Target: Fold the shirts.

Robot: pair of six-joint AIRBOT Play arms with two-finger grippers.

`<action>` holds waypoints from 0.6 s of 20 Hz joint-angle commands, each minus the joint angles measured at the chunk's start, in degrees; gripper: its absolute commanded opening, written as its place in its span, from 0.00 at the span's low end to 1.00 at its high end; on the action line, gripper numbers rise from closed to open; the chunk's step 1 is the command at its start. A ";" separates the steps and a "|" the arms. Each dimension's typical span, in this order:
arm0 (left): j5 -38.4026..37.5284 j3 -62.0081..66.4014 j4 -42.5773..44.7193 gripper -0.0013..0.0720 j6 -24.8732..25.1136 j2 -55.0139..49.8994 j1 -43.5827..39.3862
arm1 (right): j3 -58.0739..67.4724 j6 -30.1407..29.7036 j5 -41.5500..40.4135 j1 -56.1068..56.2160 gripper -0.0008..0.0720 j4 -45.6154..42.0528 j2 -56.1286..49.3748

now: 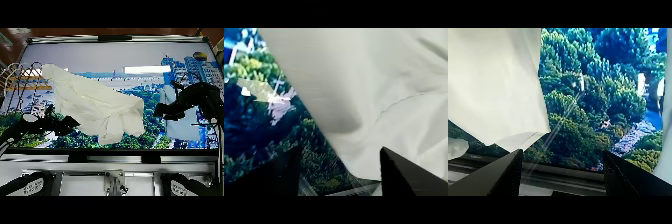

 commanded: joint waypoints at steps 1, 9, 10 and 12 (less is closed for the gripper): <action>4.57 0.94 -2.60 0.62 0.24 -3.74 -1.44 | -0.28 -0.44 -0.59 -0.02 0.85 1.14 -2.45; 1.44 4.24 -5.68 0.06 9.75 -3.23 -1.90 | -9.88 -6.97 3.54 -0.02 0.87 10.12 -6.84; 0.63 5.14 -5.68 0.06 9.73 -2.64 -1.92 | -10.40 -7.89 5.09 -0.02 0.87 12.39 -7.39; 0.63 6.49 -5.68 0.06 9.70 -0.76 -1.92 | -10.40 -8.17 8.22 1.07 0.87 13.16 -8.59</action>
